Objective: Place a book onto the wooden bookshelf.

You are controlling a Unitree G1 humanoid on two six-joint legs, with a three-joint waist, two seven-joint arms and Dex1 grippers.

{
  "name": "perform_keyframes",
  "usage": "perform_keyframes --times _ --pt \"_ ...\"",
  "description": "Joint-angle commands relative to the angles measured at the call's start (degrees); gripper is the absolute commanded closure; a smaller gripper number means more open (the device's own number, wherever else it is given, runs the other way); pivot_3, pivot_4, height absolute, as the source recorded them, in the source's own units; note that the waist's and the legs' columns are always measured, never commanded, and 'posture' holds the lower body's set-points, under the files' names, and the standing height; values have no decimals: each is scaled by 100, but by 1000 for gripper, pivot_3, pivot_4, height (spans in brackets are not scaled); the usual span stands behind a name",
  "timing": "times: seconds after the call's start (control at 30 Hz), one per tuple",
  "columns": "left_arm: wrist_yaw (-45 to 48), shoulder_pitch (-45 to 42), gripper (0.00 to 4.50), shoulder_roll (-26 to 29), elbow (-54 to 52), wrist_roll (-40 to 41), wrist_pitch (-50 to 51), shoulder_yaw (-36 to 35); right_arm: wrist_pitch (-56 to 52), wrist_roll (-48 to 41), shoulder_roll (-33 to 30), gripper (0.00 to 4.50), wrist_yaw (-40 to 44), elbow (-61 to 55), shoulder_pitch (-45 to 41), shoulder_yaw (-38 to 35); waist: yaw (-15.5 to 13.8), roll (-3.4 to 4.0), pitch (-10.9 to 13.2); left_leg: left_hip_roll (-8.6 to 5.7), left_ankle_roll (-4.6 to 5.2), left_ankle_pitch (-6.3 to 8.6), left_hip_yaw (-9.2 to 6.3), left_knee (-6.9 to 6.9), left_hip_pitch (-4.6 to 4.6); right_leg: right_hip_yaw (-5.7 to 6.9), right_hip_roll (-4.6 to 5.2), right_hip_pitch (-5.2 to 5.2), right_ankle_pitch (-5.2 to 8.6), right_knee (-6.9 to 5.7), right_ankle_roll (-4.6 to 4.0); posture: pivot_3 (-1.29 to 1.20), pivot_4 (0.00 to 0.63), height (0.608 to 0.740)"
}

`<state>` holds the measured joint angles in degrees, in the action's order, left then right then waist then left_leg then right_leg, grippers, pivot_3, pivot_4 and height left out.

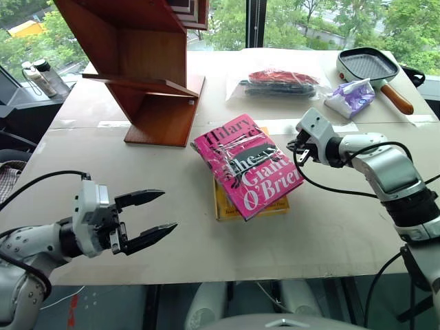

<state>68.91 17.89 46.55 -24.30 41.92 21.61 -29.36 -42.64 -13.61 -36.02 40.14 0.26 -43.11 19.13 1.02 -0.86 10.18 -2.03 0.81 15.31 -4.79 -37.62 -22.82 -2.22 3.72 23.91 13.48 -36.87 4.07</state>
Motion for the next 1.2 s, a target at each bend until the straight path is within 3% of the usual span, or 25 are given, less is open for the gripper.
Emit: perform_keyframes --times 0.03,0.53,0.73,0.9,1.0,1.2 --pt "35 89 0 -5 -93 43 -179 -318 149 138 280 4468 237 -52 -247 112 1 0 0 0 0 0 0 1 0 -1 0 1 0 0 0 0 150 740" --pt "22 576 0 -212 17 -1 -408 -524 54 480 1251 4468 253 -194 -243 273 11 2 0 -1 -2 0 2 7 3 -3 -1 3 -1 0 -1 0 150 740" --pt "-660 408 0 -243 31 377 347 -495 1055 142 792 4468 588 -346 372 -653 -46 1 -1 -6 -2 0 0 8 2 1 3 1 -1 3 -1 0 150 740" --pt "-1734 239 0 -98 -30 1078 1925 -342 1720 -862 19 4468 1741 -942 1441 -1777 -22 1 -1 -9 17 10 -3 8 4 2 4 -1 -1 1 1 0 150 740" --pt "-2557 -256 0 70 322 2363 3387 -354 1584 -1732 -355 3855 2350 -1479 2190 -2490 -3 4 -1 -2 24 14 -4 9 8 0 0 -2 -1 -7 1 0 150 740" --pt "-3830 -1474 0 207 1892 3886 5300 63 1262 -2864 -848 1313 2619 -2606 3318 -3481 6 6 -2 -1 25 14 3 5 39 -10 -6 -16 -1 -40 1 0 150 740"
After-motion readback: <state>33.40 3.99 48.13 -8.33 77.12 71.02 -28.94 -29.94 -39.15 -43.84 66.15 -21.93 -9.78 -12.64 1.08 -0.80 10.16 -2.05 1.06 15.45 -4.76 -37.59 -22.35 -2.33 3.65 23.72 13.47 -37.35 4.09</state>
